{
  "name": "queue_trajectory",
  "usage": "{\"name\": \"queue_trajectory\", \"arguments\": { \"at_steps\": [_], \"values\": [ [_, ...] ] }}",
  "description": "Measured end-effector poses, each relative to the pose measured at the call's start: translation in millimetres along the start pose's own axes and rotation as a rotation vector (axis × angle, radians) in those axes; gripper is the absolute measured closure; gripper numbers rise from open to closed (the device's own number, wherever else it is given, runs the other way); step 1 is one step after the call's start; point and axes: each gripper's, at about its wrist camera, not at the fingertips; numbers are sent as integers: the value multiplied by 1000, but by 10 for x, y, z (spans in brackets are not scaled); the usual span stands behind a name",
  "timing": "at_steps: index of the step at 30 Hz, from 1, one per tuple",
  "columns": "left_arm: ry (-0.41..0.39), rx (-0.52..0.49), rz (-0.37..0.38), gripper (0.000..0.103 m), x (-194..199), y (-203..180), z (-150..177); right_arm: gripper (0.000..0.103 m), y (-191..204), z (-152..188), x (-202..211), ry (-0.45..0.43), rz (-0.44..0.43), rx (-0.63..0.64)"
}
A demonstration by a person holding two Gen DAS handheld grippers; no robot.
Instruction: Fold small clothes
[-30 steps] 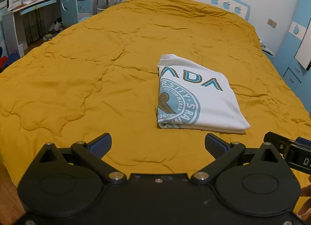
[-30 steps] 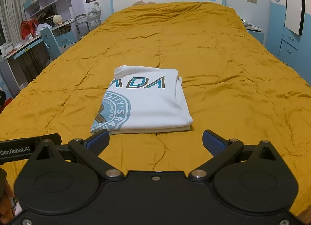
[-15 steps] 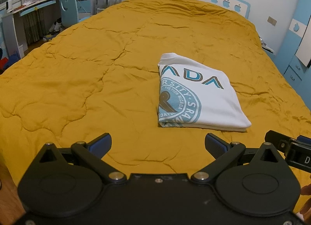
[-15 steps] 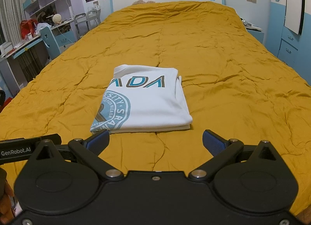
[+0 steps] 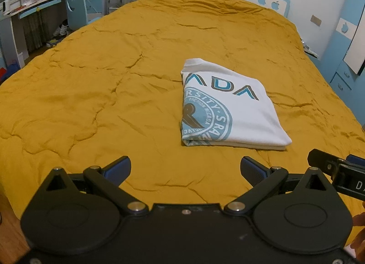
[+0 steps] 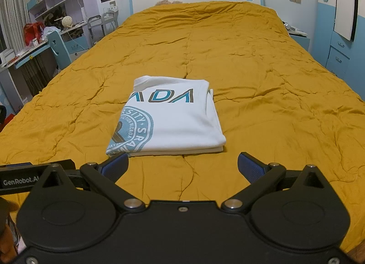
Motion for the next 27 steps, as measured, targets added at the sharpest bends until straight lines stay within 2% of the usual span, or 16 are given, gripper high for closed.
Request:
{"name": "queue_trajectory", "arguments": {
  "at_steps": [15,21,27],
  "values": [
    [38,2,-18,0,-52,16,8,0,10,18,14,4,-4,5],
    [22,15,17,0,-41,31,24,0,13,10,13,6,-6,7],
    [20,1,6,0,-44,-2,24,0,21,11,13,7,-8,8]
  ]
}}
Point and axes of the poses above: each gripper's, at about its wrist camera, not at the fingertips, and x roughly against the way its jaws point, y to its left, z to its underside, and after that the axes turned 13 degrees about -x, right-handed
